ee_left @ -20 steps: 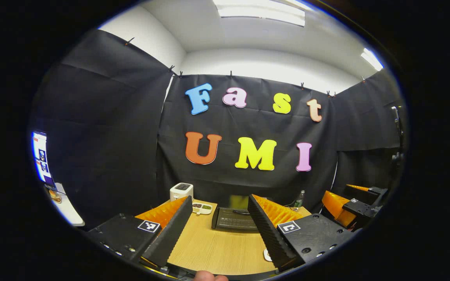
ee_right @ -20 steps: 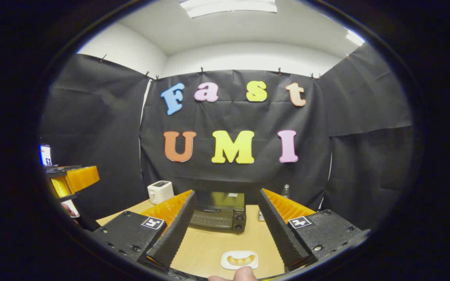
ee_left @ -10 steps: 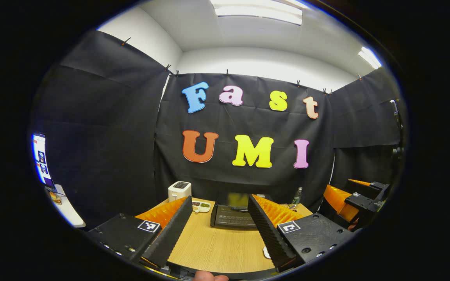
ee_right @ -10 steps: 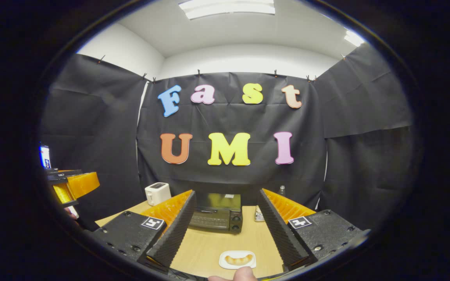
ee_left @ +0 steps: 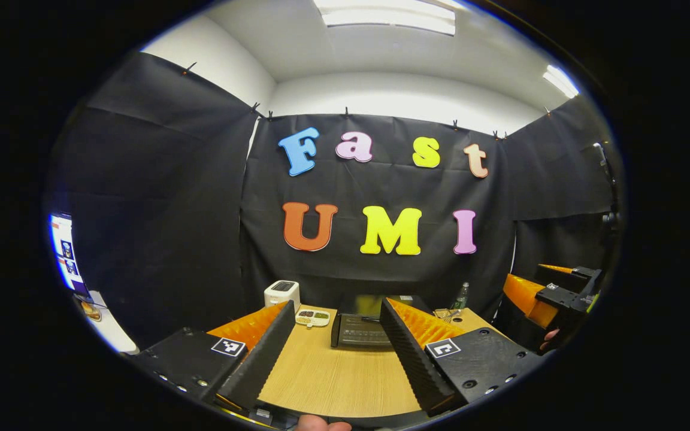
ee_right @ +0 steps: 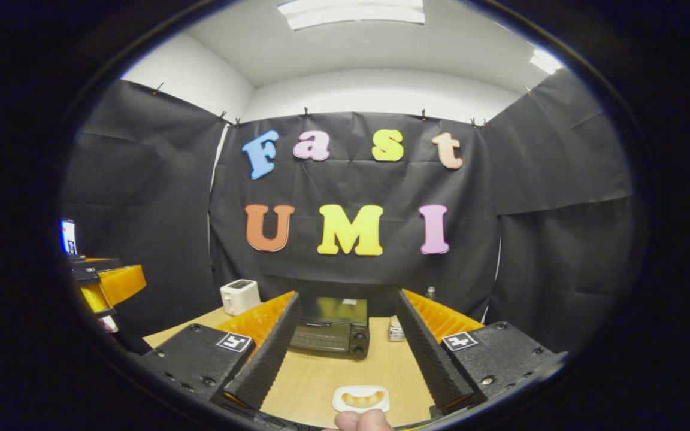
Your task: Open the electric oven with the left hand, put the food in, and close the electric oven.
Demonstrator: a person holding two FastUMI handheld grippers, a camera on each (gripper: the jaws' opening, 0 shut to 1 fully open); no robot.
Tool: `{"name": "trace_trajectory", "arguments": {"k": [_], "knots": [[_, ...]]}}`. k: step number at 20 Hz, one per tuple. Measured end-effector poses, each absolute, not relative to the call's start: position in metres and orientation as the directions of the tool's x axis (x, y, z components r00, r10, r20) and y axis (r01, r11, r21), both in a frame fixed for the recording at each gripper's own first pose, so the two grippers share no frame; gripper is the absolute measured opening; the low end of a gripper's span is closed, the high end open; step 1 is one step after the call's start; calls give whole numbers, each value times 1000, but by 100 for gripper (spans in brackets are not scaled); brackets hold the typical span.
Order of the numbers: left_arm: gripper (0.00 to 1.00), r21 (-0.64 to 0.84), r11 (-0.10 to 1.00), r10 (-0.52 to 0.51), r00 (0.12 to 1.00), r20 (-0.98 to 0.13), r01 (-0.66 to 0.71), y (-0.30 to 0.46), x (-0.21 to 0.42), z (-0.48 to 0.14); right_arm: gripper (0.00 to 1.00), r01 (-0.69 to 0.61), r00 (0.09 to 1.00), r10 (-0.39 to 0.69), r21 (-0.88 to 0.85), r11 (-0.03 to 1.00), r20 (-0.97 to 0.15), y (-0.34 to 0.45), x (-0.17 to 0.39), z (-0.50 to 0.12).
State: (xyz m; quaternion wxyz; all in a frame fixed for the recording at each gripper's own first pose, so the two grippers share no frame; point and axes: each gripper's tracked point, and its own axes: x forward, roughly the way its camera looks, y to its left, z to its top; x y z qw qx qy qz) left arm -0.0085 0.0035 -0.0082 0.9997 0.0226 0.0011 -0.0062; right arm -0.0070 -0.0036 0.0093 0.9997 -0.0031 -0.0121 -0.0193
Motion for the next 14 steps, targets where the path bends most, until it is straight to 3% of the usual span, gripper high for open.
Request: {"name": "trace_trajectory", "arguments": {"k": [7,14], "knots": [[94,48,998,-36,999,-1,36,-12,7,-12,98,82,997,-82,-3,997,-11,-17,10,0],[94,25,995,-93,990,-109,96,-55,52,-46,98,142,987,-141,7,990,-76,-62,38,-25]]}}
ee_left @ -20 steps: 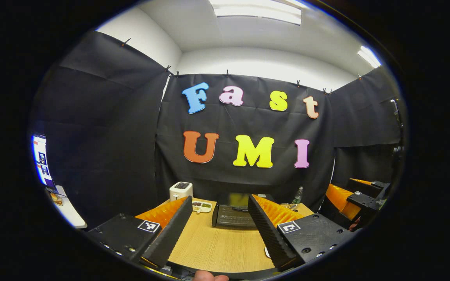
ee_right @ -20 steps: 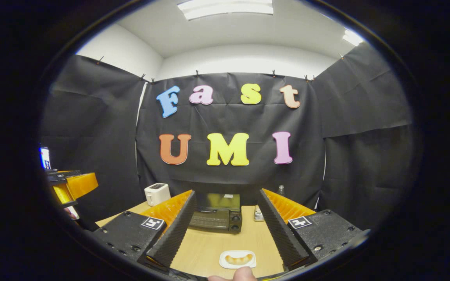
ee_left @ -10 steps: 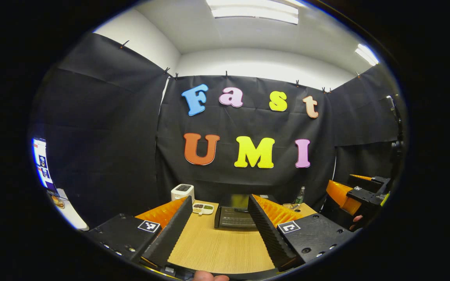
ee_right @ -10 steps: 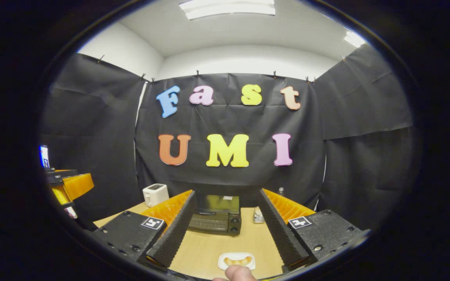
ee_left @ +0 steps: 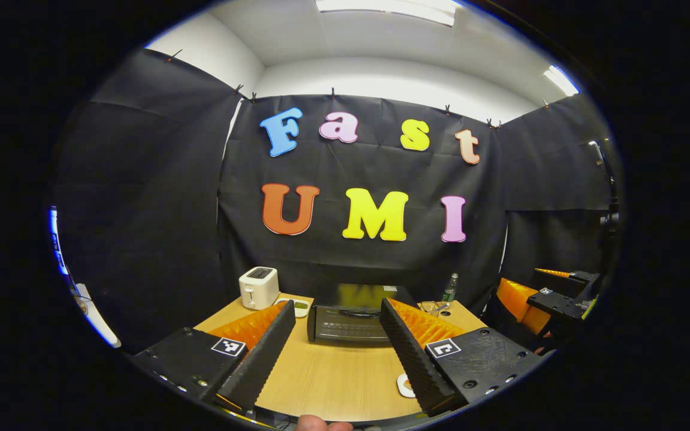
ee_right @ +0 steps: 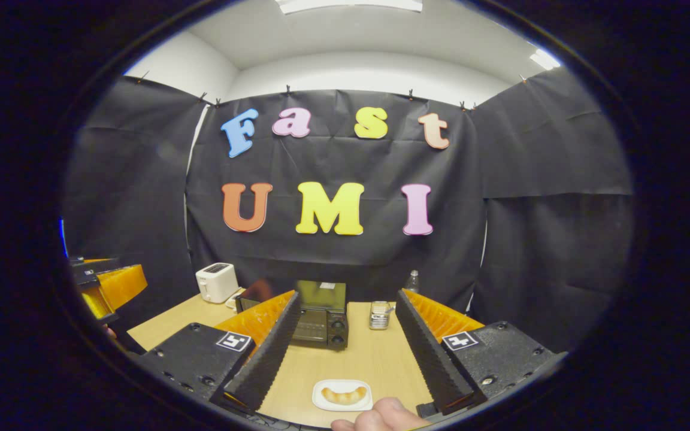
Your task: Open the electric oven with the left hand, put the food in, and close the electric oven.
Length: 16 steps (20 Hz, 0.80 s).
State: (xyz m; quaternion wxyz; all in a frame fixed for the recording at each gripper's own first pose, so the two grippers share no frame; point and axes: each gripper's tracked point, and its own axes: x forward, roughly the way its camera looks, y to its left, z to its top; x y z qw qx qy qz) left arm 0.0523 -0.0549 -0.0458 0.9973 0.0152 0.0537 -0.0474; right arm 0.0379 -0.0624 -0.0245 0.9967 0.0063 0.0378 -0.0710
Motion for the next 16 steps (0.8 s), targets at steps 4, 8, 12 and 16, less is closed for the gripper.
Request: {"name": "trace_trajectory", "arguments": {"k": [4,8,12,16], "knots": [[94,18,992,-124,980,-158,129,-84,103,-73,98,192,979,-189,34,981,-79,-108,66,-36],[94,-7,989,-143,965,-222,145,-107,171,-111,99,243,967,-237,63,968,-89,-158,96,-51],[94,37,991,-117,956,-269,131,-113,237,-153,99,269,957,-257,83,960,-132,-197,128,-78],[94,67,986,-122,942,-312,150,-118,297,-188,100,279,944,-261,68,958,-201,-220,146,-102]]}}
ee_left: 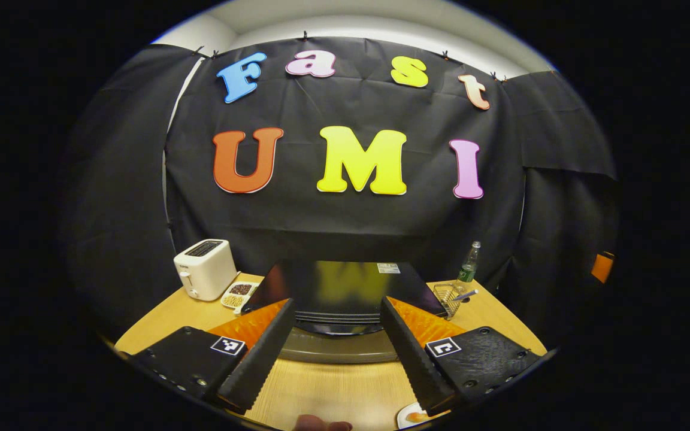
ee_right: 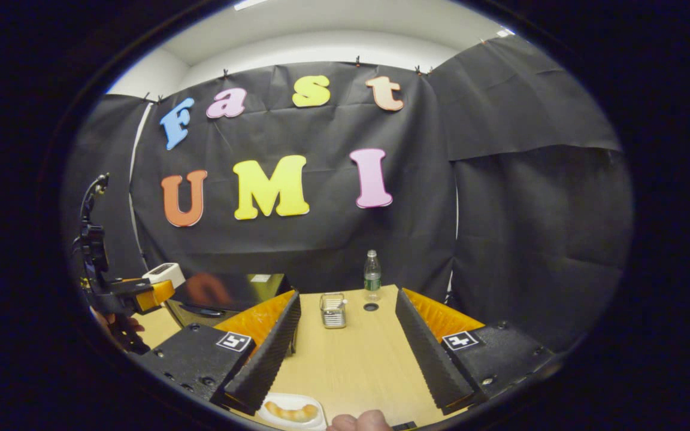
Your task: Open the electric oven with the left hand, put the food in, and close the electric oven.
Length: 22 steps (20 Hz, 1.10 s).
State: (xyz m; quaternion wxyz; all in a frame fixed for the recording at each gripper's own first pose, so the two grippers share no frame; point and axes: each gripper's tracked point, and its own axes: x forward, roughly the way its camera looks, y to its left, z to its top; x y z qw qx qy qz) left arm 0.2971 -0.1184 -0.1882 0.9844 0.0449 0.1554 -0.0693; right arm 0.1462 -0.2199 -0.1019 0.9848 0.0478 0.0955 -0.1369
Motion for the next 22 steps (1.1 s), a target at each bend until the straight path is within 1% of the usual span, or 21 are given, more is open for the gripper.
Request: {"name": "trace_trajectory", "arguments": {"k": [4,8,11,12,13,14,15,17,18,19,20,21,22], "knots": [[94,85,984,-112,909,-401,159,-116,331,-233,99,311,931,-295,40,950,-216,-232,145,-104],[94,101,981,-108,897,-430,167,-118,343,-255,99,317,918,-293,49,947,-267,-233,142,-120],[94,108,981,-93,882,-462,160,-116,348,-269,99,331,913,-308,46,942,-267,-241,139,-117],[94,108,984,-73,879,-470,140,-112,347,-274,99,338,911,-314,48,940,-269,-243,138,-118],[100,89,986,-87,880,-467,145,-115,346,-270,100,345,908,-319,50,937,-273,-244,136,-118],[96,94,983,-90,865,-493,156,-116,341,-276,100,350,906,-323,57,935,-274,-244,134,-119],[98,111,979,-99,868,-486,173,-118,341,-272,100,353,905,-323,64,933,-276,-243,132,-119],[98,101,976,-113,848,-518,191,-119,332,-276,99,349,905,-316,74,934,-284,-239,131,-122],[99,87,976,-119,826,-551,199,-117,326,-283,99,347,906,-313,77,935,-285,-236,129,-123],[98,73,977,-119,791,-601,202,-114,315,-296,99,347,906,-312,79,934,-286,-234,129,-123],[98,50,980,-112,732,-672,195,-110,295,-317,99,345,907,-309,85,935,-286,-232,128,-123],[97,32,985,-98,703,-704,169,-104,275,-329,99,341,909,-305,88,936,-284,-229,127,-121],[87,6,988,-104,695,-712,154,-99,259,-339,99,341,911,-306,86,936,-278,-227,125,-118]]}}
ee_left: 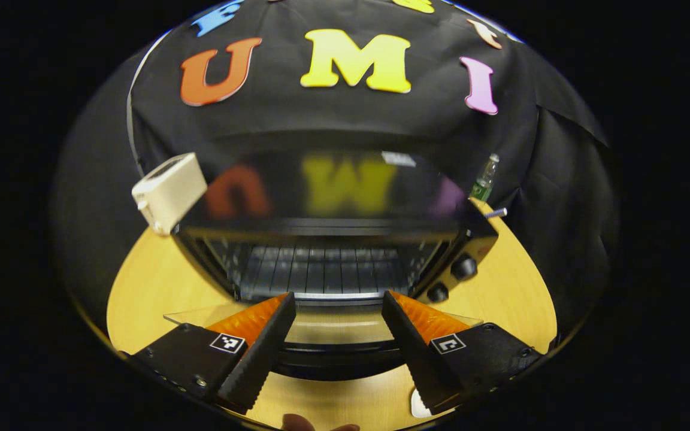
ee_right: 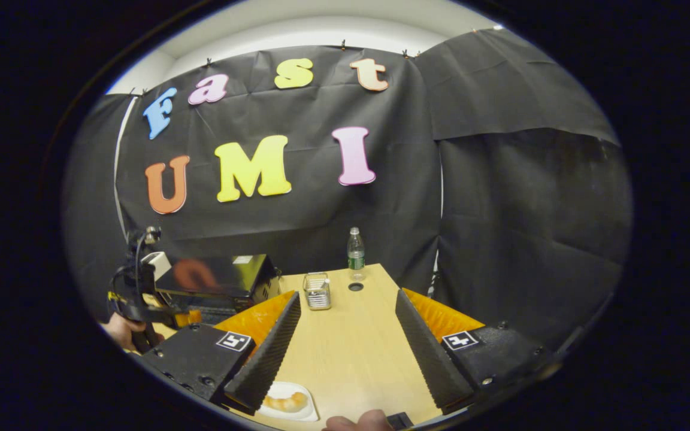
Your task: Open the electric oven with the left hand, put the food in, and close the electric oven.
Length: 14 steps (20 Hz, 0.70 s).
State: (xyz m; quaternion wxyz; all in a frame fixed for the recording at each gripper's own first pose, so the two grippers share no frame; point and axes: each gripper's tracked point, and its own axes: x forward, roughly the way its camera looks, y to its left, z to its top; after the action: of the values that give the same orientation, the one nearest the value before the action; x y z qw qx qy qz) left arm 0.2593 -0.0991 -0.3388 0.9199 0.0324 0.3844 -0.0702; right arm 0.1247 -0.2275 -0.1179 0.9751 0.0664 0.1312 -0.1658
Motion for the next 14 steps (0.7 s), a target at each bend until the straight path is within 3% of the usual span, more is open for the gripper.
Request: {"name": "trace_trajectory", "arguments": {"k": [1,2,11,14], "knots": [[84,-9,990,-103,682,-724,140,-94,246,-345,99,343,911,-310,81,936,-270,-228,122,-115],[92,-9,991,-98,676,-730,134,-89,235,-350,99,343,912,-312,77,936,-267,-226,120,-114],[92,-34,995,-81,587,-806,90,-74,175,-398,99,313,902,-277,60,948,-330,-192,85,-129],[92,9,993,-65,611,-789,117,-72,174,-403,99,308,900,-273,51,950,-339,-185,73,-129]]}}
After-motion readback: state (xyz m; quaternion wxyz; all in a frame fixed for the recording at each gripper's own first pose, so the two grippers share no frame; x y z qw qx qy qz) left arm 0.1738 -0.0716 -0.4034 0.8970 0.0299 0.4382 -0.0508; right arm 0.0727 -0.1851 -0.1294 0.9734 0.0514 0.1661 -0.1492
